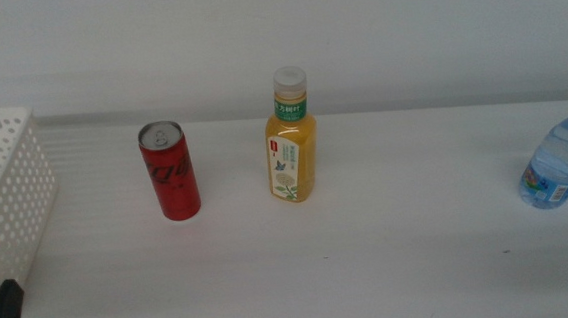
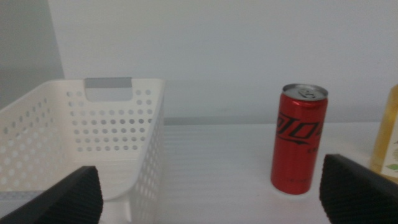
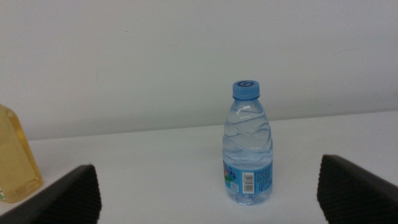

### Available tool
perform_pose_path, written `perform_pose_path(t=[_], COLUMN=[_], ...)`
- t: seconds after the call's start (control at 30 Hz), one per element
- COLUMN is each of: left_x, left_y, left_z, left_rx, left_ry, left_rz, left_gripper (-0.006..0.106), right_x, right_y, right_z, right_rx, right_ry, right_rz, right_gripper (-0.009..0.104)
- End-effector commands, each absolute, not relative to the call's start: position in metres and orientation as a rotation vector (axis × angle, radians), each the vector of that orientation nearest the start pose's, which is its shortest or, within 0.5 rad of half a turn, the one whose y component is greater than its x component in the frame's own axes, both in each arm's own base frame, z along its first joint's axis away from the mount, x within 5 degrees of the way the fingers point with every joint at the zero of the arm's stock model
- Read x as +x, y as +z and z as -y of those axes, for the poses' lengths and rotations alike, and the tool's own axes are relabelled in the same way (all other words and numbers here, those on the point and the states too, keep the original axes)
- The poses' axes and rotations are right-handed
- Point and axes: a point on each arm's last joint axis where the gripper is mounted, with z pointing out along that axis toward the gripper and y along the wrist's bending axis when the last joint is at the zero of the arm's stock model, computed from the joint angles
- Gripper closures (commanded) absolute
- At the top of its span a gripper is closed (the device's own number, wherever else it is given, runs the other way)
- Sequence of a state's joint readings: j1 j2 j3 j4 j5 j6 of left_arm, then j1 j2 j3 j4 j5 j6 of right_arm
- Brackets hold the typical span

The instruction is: Use arms to grab the bottles and put them into the dustbin to the left of the table.

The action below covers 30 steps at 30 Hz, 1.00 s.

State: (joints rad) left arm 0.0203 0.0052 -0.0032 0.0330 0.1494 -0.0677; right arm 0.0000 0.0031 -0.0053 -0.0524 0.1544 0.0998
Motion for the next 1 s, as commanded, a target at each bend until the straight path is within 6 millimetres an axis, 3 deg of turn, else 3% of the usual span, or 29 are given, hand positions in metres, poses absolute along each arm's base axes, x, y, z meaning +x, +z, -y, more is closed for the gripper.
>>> perform_pose_path(t=[0.0, 0.57, 0.97], left_x=[0.057, 0.103, 0.134], left_y=[0.189, 0.181, 0.168], left_z=[0.0, 0.02, 0.028], left_rx=[-0.055, 0.119, 0.13], left_ry=[-0.043, -0.182, -0.197], left_rz=[-1.645, -1.804, -1.784], left_gripper=[0.007, 0.007, 0.007], right_x=[0.055, 0.055, 0.055], right_y=[0.189, 0.189, 0.189], right_z=[0.001, 0.001, 0.001], right_rx=[0.033, 0.033, 0.033], right_ry=[0.019, 0.019, 0.019], right_rz=[-1.63, -1.63, -1.63], right_gripper=[0.002, 0.002, 0.002])
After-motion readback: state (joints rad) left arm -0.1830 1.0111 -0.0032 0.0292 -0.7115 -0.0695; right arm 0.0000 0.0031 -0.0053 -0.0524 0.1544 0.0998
